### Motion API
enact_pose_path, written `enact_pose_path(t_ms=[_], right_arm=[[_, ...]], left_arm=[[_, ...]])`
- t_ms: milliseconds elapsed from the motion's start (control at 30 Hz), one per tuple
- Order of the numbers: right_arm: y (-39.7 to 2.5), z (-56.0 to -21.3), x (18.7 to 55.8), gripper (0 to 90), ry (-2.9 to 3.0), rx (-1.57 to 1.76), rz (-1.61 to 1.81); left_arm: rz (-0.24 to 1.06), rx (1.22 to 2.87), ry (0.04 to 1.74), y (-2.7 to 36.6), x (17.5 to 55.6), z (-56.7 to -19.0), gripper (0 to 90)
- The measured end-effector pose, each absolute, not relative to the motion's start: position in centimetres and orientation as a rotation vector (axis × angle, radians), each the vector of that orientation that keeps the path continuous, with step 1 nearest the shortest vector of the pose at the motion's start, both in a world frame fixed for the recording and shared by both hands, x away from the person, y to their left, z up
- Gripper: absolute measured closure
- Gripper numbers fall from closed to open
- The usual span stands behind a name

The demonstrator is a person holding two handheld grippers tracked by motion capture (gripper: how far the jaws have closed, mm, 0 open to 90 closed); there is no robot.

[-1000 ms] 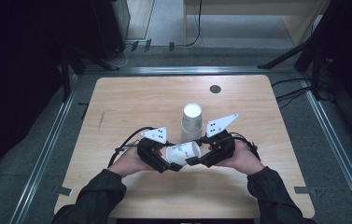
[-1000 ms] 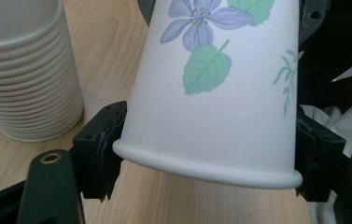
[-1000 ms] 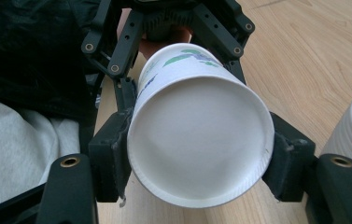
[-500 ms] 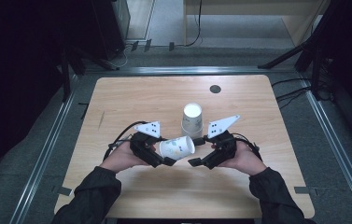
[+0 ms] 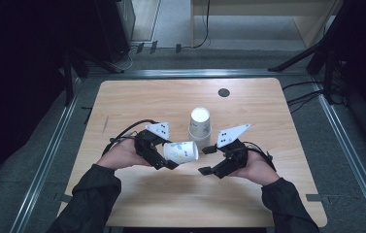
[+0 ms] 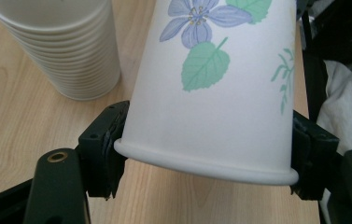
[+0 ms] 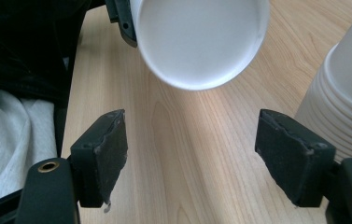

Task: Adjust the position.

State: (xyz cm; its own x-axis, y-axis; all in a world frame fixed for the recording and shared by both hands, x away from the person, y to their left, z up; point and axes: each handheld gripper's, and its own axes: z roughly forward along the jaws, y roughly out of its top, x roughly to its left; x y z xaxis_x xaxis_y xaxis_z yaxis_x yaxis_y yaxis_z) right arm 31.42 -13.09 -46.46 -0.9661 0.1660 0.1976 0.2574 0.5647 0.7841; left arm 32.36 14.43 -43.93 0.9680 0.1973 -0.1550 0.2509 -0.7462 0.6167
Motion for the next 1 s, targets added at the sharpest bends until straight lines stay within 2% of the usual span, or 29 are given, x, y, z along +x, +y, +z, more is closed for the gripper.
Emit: enact_pose_path(t_ms=[467, 767, 867, 1000], right_arm=[[-12.7, -46.9, 31.3, 26.1, -2.703, -0.351, -1.371], [-11.1, -47.6, 31.2, 27.0, -2.715, -0.283, -1.327], [-10.3, -47.9, 31.0, 28.0, -2.719, -0.261, -1.302], [-9.7, -48.1, 30.9, 33.9, -2.727, -0.222, -1.260]], left_arm=[[-0.168, 2.620, 0.243, 11.5, 32.6, -45.5, 26.7], [-0.199, 2.659, 0.220, 10.2, 32.3, -46.0, 26.6], [-0.204, 2.667, 0.199, 10.0, 32.0, -46.0, 26.4], [-0.196, 2.672, 0.191, 9.9, 31.8, -46.2, 26.5]])
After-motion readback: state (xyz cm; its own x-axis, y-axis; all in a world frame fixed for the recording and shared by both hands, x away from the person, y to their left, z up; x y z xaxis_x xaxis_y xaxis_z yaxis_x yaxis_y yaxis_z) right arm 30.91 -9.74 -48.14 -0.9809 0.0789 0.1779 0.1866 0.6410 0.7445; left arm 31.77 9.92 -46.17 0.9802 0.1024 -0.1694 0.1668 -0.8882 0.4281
